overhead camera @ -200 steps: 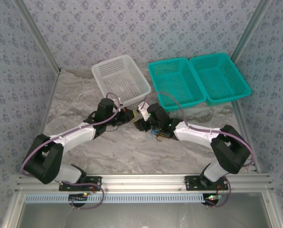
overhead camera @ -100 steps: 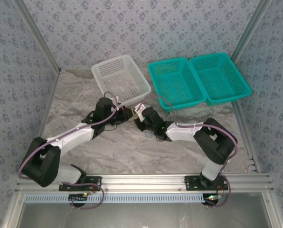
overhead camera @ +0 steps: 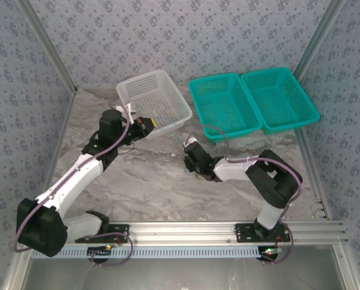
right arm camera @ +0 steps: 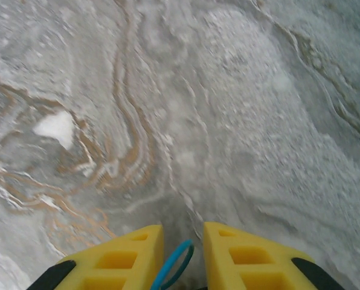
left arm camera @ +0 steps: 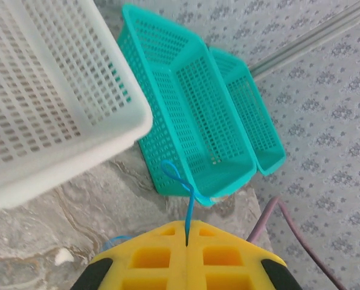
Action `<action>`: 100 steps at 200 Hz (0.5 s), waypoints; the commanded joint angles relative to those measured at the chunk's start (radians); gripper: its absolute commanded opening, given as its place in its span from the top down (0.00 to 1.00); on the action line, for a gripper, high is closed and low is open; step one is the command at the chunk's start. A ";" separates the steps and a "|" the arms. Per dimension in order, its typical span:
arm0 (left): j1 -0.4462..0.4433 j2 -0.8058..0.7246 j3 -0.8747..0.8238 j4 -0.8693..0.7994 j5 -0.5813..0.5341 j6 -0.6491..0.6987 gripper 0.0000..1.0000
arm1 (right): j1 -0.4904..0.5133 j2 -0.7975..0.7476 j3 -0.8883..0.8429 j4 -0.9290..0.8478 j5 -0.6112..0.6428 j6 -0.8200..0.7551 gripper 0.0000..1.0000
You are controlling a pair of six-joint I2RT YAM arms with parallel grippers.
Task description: Untangle the cables
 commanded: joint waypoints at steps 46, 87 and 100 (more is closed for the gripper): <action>0.049 -0.072 0.117 -0.082 -0.179 0.151 1.00 | -0.028 -0.026 -0.018 -0.182 0.094 0.206 0.74; 0.052 -0.039 0.211 -0.131 -0.248 0.219 1.00 | -0.031 -0.085 -0.047 -0.150 0.054 0.212 0.66; 0.052 -0.008 0.241 -0.142 -0.245 0.236 1.00 | -0.030 -0.129 -0.053 -0.133 0.034 0.212 0.57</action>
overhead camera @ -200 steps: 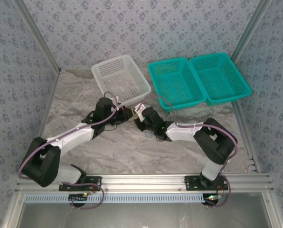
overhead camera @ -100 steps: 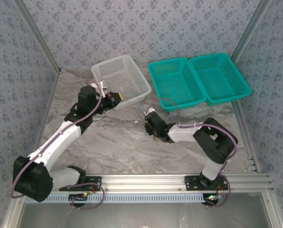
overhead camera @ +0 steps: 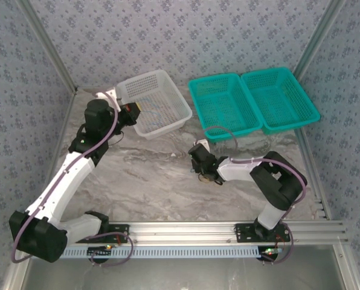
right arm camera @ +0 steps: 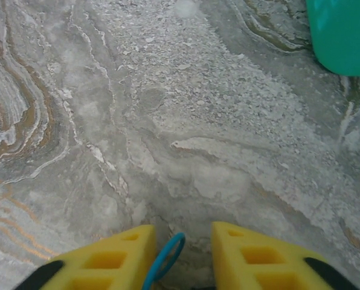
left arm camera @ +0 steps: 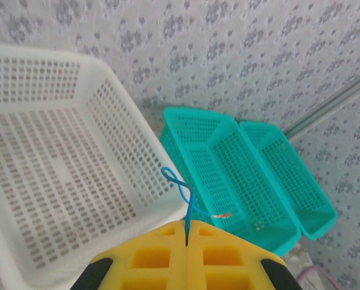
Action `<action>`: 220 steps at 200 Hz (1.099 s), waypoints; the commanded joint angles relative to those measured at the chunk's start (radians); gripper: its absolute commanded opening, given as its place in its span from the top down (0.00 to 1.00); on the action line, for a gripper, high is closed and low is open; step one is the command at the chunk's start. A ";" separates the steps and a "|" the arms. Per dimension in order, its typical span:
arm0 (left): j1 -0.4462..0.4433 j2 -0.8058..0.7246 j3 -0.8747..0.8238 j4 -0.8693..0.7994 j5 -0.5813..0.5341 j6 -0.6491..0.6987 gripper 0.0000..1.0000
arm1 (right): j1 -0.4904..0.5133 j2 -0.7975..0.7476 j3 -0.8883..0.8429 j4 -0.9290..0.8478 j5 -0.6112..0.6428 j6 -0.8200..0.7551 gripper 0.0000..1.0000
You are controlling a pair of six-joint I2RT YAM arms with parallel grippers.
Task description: Untangle the cables
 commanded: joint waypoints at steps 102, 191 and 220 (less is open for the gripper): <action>0.013 0.324 0.223 -0.041 -0.167 0.124 1.00 | -0.007 -0.397 -0.064 -0.062 0.033 0.154 0.00; 0.058 0.612 0.427 -0.222 -0.227 0.089 0.93 | -0.018 -0.474 -0.059 -0.214 0.063 0.262 0.00; 0.060 0.697 0.518 -0.304 -0.241 0.109 0.76 | -0.019 -0.497 -0.084 -0.225 0.075 0.302 0.00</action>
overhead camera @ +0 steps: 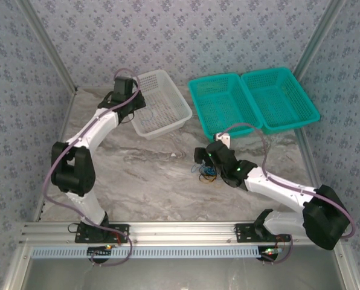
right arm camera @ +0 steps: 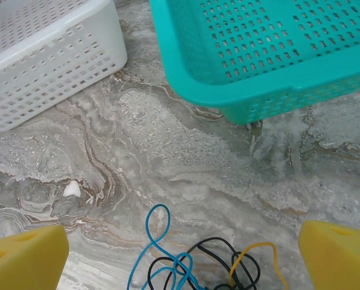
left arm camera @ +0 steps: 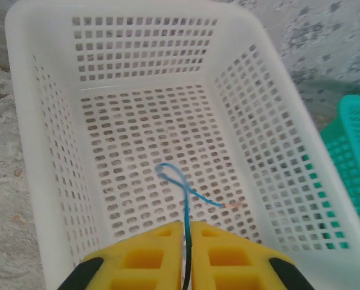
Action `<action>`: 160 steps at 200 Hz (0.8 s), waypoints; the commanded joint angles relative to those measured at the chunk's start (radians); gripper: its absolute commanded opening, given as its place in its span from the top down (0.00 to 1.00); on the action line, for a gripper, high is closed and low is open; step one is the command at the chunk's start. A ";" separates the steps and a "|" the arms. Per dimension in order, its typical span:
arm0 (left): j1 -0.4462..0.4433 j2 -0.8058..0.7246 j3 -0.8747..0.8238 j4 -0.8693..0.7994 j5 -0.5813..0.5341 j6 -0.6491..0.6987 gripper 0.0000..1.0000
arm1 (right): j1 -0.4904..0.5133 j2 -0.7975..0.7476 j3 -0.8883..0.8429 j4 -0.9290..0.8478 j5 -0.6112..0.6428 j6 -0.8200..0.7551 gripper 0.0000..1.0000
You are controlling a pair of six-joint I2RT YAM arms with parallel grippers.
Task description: Untangle the cables
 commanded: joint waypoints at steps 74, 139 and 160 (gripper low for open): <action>-0.009 -0.063 0.032 -0.142 -0.045 0.004 0.01 | -0.034 -0.057 0.000 -0.197 0.024 0.033 0.00; -0.112 -0.420 -0.397 0.177 0.099 0.081 0.01 | -0.056 -0.052 -0.008 -0.185 0.023 0.106 0.00; -0.221 -0.518 -0.543 0.328 0.082 0.103 0.01 | -0.058 -0.048 -0.006 -0.201 0.033 0.104 0.00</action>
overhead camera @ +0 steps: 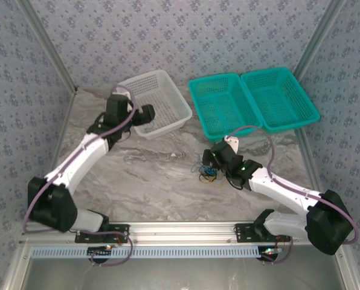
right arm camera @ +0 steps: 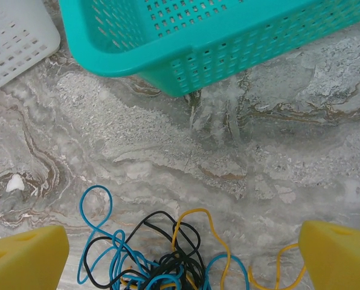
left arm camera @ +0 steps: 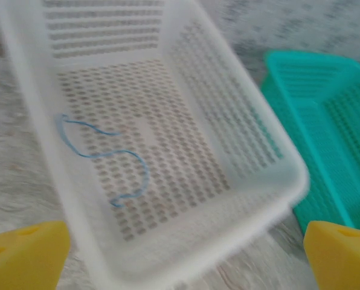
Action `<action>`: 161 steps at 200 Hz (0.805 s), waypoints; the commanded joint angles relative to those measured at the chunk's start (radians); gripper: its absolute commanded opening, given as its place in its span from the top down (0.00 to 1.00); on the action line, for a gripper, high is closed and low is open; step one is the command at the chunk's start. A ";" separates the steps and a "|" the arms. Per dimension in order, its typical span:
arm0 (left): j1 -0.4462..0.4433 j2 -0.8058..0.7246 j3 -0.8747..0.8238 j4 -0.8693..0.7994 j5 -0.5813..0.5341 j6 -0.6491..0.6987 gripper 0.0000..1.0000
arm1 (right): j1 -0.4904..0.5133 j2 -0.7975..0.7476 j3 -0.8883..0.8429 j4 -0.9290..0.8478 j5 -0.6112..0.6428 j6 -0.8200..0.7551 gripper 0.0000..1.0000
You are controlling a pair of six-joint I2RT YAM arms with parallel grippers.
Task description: Untangle the cables
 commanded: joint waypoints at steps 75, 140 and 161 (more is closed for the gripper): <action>-0.321 -0.116 -0.429 0.603 0.046 -0.090 0.01 | -0.042 -0.040 0.017 -0.068 -0.108 0.039 0.00; -0.359 -0.003 -0.395 0.550 0.045 -0.072 0.01 | -0.054 -0.079 0.018 -0.160 -0.226 0.017 0.11; -0.359 0.028 -0.390 0.544 0.064 -0.111 0.01 | -0.055 -0.081 0.023 -0.196 -0.256 -0.012 0.19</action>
